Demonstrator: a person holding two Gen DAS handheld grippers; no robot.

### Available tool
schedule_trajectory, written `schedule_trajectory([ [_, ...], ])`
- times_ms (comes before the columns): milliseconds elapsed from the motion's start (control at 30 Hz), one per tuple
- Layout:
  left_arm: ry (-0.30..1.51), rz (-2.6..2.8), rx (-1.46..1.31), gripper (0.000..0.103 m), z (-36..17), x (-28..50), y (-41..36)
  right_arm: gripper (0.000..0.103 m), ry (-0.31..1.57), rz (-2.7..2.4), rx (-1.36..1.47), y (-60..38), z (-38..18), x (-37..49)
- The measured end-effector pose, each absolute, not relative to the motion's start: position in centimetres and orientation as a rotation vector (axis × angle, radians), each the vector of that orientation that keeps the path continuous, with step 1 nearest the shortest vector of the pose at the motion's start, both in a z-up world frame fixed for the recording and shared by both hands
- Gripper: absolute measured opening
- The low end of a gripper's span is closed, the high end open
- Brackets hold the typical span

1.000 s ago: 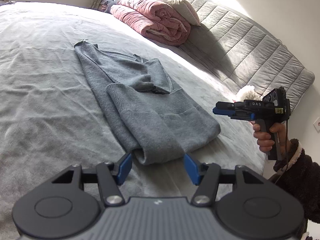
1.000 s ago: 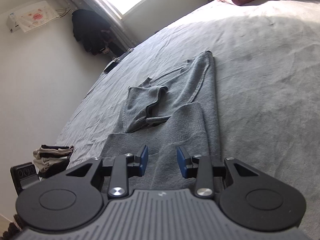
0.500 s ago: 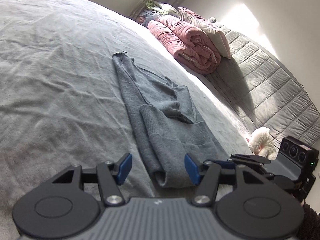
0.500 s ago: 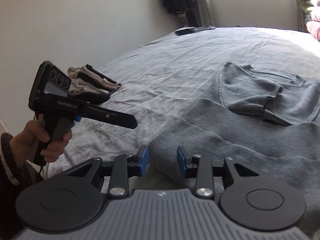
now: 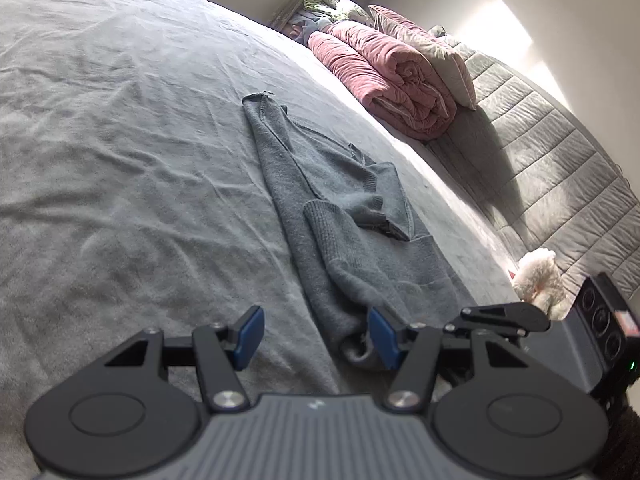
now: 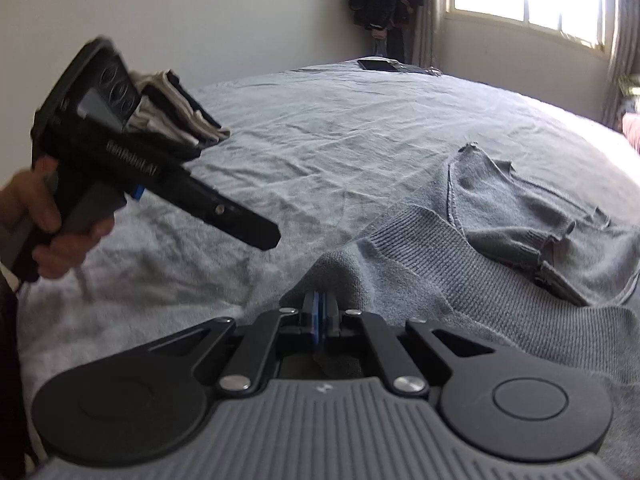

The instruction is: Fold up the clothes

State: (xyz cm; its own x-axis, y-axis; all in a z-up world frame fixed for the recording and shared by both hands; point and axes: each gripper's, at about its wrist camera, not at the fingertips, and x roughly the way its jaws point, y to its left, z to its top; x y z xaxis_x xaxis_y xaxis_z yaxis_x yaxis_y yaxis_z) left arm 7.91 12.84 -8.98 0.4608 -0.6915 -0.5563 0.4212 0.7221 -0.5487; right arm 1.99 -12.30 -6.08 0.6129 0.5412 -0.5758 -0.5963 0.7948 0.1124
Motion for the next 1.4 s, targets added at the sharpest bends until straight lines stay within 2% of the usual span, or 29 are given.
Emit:
schedule_trajectory([
  [233, 0.849, -0.689, -0.326, 0.059, -9.2, 8.8, 11.9, 0.000, 0.672, 0.668, 0.282, -18.1, -5.2, 4.3],
  [300, 0.859, -0.719, -0.349, 0.059, -9.4, 9.2, 11.7, 0.002, 0.677, 0.666, 0.280, -18.0, -5.1, 4.1],
  [367, 0.853, -0.789, -0.355, 0.059, -9.3, 9.1, 11.1, 0.015, 0.687, 0.667, 0.267, -17.7, -5.0, 3.9],
  [567, 0.855, -0.979, -0.210, 0.059, -8.4, 7.4, 8.7, 0.016, 0.703, 0.705, 0.167, -17.0, -5.2, 2.7],
  [600, 0.854, -1.001, -0.236, 0.059, -8.5, 7.4, 8.9, 0.018, 0.701, 0.710, 0.132, -16.7, -5.3, 2.4],
  [633, 0.852, -1.022, -0.272, 0.059, -8.6, 7.5, 9.2, 0.027, 0.696, 0.716, 0.087, -16.2, -5.4, 2.0],
  [667, 0.848, -1.028, -0.316, 0.059, -8.6, 7.8, 9.7, 0.041, 0.686, 0.724, 0.046, -15.6, -5.5, 1.6],
  [733, 0.838, -1.016, -0.407, 0.059, -8.7, 8.3, 10.6, 0.045, 0.661, 0.742, -0.035, -14.2, -5.6, 0.9],
  [933, 0.819, -0.962, -0.599, 0.060, -9.2, 9.7, 12.5, 0.045, 0.551, 0.699, -0.347, -9.3, -6.8, -0.9],
  [1033, 0.830, -0.924, -0.578, 0.061, -9.4, 9.8, 12.1, 0.016, 0.519, 0.649, -0.496, -8.1, -7.9, -1.2],
  [1133, 0.811, -0.881, -0.553, 0.063, -9.3, 9.9, 12.2, 0.011, 0.580, 0.659, -0.273, -10.8, -6.6, 0.7],
  [1400, 0.813, -0.893, -0.447, 0.063, -9.2, 9.7, 10.4, 0.011, 0.679, 0.700, 0.367, -19.7, -5.9, 4.5],
])
